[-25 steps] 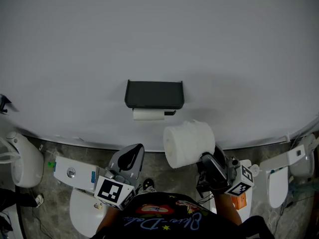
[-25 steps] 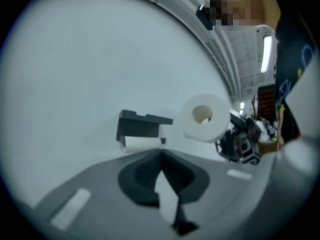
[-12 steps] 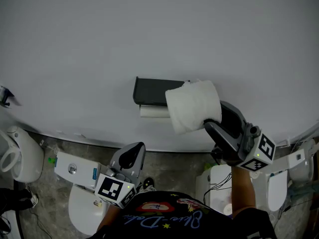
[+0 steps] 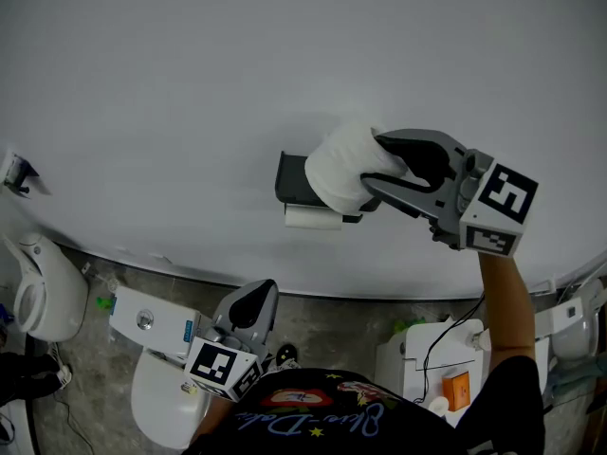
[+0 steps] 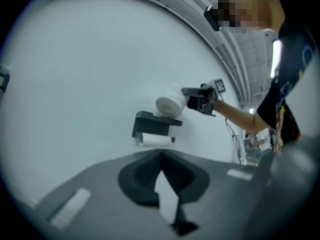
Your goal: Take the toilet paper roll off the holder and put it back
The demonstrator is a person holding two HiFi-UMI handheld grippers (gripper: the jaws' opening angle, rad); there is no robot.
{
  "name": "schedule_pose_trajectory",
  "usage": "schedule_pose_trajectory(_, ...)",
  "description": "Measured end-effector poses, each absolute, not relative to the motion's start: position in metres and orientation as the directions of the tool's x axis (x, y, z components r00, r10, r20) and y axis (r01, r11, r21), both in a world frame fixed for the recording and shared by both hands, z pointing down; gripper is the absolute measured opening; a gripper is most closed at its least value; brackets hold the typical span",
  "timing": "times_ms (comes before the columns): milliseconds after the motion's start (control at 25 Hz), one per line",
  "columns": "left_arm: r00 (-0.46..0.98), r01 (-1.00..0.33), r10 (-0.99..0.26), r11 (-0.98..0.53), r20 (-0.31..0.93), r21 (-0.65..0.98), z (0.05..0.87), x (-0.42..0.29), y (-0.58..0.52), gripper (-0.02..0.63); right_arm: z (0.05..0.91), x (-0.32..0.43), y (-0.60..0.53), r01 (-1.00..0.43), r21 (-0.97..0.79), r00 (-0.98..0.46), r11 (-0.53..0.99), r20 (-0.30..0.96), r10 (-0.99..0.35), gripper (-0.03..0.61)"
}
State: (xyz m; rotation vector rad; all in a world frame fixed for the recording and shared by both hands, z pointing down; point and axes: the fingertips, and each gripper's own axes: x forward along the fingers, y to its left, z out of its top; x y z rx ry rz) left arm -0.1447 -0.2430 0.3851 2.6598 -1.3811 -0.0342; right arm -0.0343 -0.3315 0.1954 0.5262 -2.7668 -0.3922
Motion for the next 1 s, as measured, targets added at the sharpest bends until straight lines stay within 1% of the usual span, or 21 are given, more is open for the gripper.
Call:
schedule_pose_trajectory(120, 0.568, -0.818, -0.822, -0.558, 0.044, 0.141, 0.385, -0.149, -0.242, -0.003, 0.202, -0.047, -0.339, -0.257, 0.375, -0.841, 0.891, 0.368, -0.397, 0.201)
schedule_pose_trajectory(240, 0.562, -0.821, -0.826, -0.551, 0.040, 0.148, 0.387, -0.157, -0.242, -0.002, 0.214, -0.063, -0.345, -0.194, 0.392, -0.793, 0.899, 0.477, -0.379, 0.201)
schedule_pose_trajectory(360, 0.554, -0.826, -0.832, -0.542, 0.041, 0.155, 0.389, -0.166, -0.243, -0.002, 0.220, -0.076, -0.350, -0.150, 0.408, -0.771, 0.901, 0.522, -0.365, 0.201)
schedule_pose_trajectory(480, 0.551, -0.828, -0.833, -0.540, 0.045, 0.153, 0.389, -0.162, -0.242, -0.003, 0.222, -0.078, -0.352, -0.129, 0.438, -0.766, 0.890, 0.526, -0.370, 0.201)
schedule_pose_trajectory(600, 0.547, -0.831, -0.836, -0.535, 0.044, 0.153, 0.389, -0.162, -0.244, -0.002, 0.223, -0.084, -0.353, -0.104, 0.516, -0.770, 0.851, 0.500, -0.397, 0.201)
schedule_pose_trajectory(720, 0.544, -0.831, -0.837, -0.530, 0.051, 0.166, 0.393, -0.162, -0.243, -0.002, 0.219, -0.090, -0.348, -0.118, 0.564, -0.813, 0.817, 0.417, -0.405, 0.201)
schedule_pose_trajectory(840, 0.544, -0.831, -0.838, -0.529, 0.054, 0.172, 0.394, -0.163, -0.244, -0.003, 0.205, -0.089, -0.344, -0.190, 0.501, -0.874, 0.844, 0.306, -0.378, 0.202)
schedule_pose_trajectory(1000, 0.555, -0.825, -0.830, -0.541, 0.055, 0.164, 0.392, -0.159, -0.248, -0.003, 0.184, -0.067, -0.343, -0.283, 0.417, -0.920, 0.863, 0.135, -0.367, 0.201)
